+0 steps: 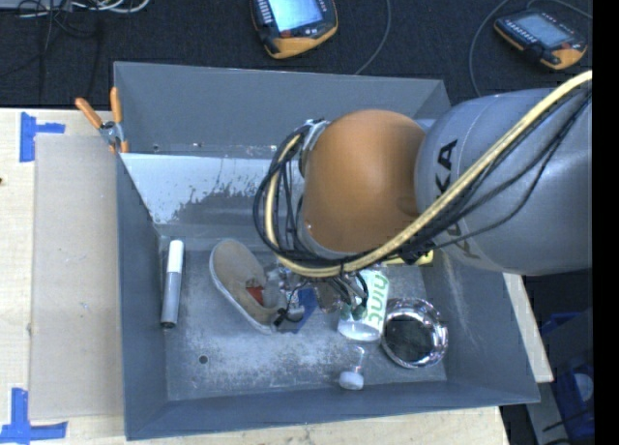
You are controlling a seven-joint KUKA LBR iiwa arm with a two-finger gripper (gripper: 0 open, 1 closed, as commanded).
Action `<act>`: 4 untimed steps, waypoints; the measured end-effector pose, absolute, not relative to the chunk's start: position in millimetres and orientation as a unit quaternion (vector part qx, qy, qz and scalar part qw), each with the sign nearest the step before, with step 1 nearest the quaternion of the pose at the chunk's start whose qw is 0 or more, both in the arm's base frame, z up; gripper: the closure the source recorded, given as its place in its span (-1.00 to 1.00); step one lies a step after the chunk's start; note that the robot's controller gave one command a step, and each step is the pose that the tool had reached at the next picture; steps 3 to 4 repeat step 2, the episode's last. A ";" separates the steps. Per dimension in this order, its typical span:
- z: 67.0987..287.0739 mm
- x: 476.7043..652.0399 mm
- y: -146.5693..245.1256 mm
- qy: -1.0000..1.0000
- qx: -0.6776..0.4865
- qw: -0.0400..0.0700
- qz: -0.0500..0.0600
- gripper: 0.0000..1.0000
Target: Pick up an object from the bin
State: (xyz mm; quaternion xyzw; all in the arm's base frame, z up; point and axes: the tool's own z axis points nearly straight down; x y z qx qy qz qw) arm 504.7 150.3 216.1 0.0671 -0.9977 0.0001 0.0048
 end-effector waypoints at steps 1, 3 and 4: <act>216.1 504.7 150.2 -0.998 0.067 0.005 0.000 1.00; 261.1 539.5 175.1 -1.000 0.012 0.004 0.000 1.00; 261.1 539.5 175.1 -1.000 0.012 0.004 0.000 1.00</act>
Offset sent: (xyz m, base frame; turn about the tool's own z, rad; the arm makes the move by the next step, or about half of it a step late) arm 0.0000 0.0000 0.0000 0.0000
